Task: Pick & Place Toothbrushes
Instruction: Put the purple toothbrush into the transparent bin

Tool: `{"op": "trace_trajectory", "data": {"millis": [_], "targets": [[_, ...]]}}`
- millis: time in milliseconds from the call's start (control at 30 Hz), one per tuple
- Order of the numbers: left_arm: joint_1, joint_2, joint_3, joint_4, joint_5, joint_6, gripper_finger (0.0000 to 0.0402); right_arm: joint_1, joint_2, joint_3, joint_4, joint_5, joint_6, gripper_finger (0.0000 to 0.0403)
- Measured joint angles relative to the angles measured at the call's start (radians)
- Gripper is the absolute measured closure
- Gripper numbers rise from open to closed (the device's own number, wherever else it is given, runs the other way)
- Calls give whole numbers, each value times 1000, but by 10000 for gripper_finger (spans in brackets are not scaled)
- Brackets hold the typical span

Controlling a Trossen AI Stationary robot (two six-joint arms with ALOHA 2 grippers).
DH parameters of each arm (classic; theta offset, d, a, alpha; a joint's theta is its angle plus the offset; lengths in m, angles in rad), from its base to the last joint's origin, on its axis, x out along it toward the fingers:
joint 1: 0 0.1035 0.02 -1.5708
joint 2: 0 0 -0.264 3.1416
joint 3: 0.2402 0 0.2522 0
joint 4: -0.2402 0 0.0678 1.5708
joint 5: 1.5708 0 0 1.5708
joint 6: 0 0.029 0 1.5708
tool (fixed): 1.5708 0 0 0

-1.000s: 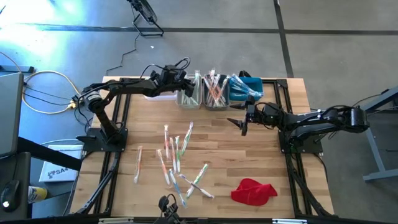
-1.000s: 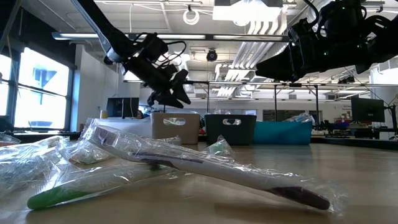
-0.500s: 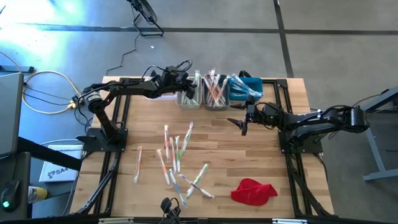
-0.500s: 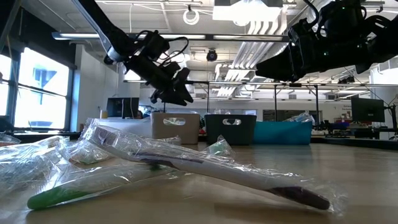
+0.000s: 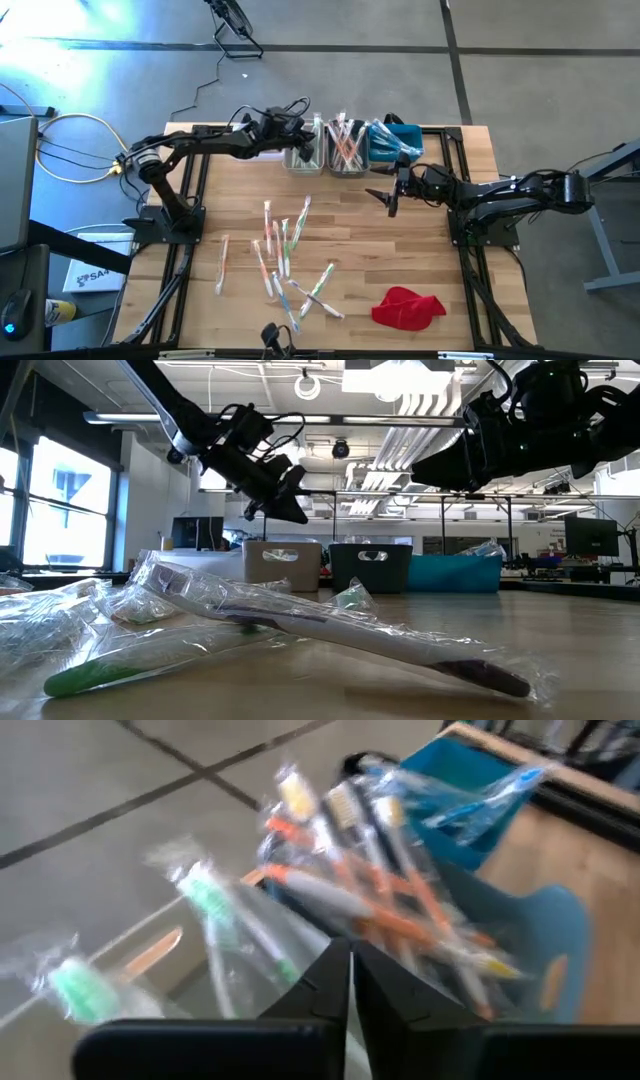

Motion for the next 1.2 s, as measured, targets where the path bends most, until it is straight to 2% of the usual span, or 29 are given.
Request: {"op": "trace_trajectory", "data": {"millis": [133, 300, 400, 533, 767, 1033, 1200], "targets": [[-30, -50, -1, -81, 40, 51, 399, 0, 0, 0, 0, -1, 0, 105], [-75, -121, -25, -137, 27, 88, 401, 0, 0, 0, 0, -1, 0, 105], [-101, -177, -95, -82, 13, 88, 401, 0, 0, 0, -1, -1, 0, 105], [-145, -281, -241, 69, -4, 111, 401, 0, 0, 0, -1, -1, 0, 105], [-227, -471, -457, 197, -24, 112, 401, 0, 0, 0, 0, -1, 0, 105], [-333, -619, -530, 206, -26, 154, 401, 0, 0, 0, 1, -1, 0, 105], [-390, -636, -530, 202, 65, 249, 401, 0, 0, 0, 0, -5, 0, 105]]}}
